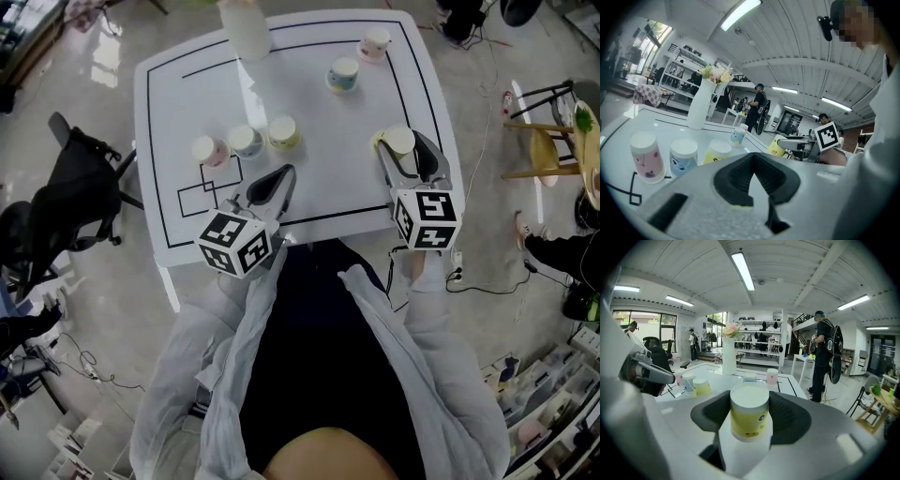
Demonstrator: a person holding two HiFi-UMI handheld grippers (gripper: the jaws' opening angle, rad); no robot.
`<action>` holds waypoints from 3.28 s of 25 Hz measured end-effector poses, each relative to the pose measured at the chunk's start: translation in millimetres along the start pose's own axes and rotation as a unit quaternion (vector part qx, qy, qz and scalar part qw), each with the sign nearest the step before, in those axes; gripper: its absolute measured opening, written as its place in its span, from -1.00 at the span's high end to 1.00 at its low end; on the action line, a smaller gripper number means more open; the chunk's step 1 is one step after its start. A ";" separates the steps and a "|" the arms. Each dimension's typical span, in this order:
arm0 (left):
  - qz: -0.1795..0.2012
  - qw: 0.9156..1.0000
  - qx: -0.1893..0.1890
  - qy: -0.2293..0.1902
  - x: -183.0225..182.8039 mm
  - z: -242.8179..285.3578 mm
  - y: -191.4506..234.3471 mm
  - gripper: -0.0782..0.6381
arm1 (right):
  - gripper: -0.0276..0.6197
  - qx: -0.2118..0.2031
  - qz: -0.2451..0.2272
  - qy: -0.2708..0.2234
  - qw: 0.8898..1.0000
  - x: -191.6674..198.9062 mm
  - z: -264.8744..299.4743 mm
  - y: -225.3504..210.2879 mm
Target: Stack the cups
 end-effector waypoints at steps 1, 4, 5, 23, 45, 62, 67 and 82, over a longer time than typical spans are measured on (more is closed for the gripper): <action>0.000 1.000 -0.004 -0.004 -2.0 -4.8 1.4 0.79 | 0.09 -0.005 -0.003 -0.001 1.000 -3.7 0.3 5.1; -0.001 1.000 -0.017 -0.015 -6.9 -19.4 5.8 0.79 | 0.09 -0.022 -0.011 -0.005 1.000 -15.5 1.8 21.1; -0.002 1.000 -0.022 -0.018 -7.8 -24.4 7.5 0.79 | 0.09 -0.029 -0.013 -0.007 0.999 -19.8 2.6 26.9; -0.019 0.988 -0.133 -0.079 -13.4 -136.2 53.2 0.79 | 0.09 -0.188 -0.088 -0.054 0.977 -104.8 13.2 169.5; -0.049 0.970 -0.213 -0.104 -2.5 -214.0 101.5 0.79 | 0.09 -0.278 -0.130 -0.036 0.951 -107.8 58.0 296.9; -0.075 0.966 -0.224 -0.102 10.1 -217.1 109.5 0.79 | 0.09 -0.290 -0.138 -0.044 0.946 -99.9 69.0 314.6; -0.076 0.966 -0.224 -0.103 11.1 -217.6 109.1 0.79 | 0.08 -0.285 -0.128 -0.044 0.949 -99.3 69.1 314.1; -0.071 0.972 -0.202 -0.098 8.1 -209.3 103.8 0.79 | -0.41 -0.287 -0.099 -0.066 0.950 -101.1 62.8 313.9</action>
Point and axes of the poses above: the fingertips, and each gripper's own axes: z forward along the fingers, y to its left, x out of its underside, the point moved 4 cm from there along -z, backward along the fingers, and after that the axes turned 10 degrees about x, right-handed, at the moved point
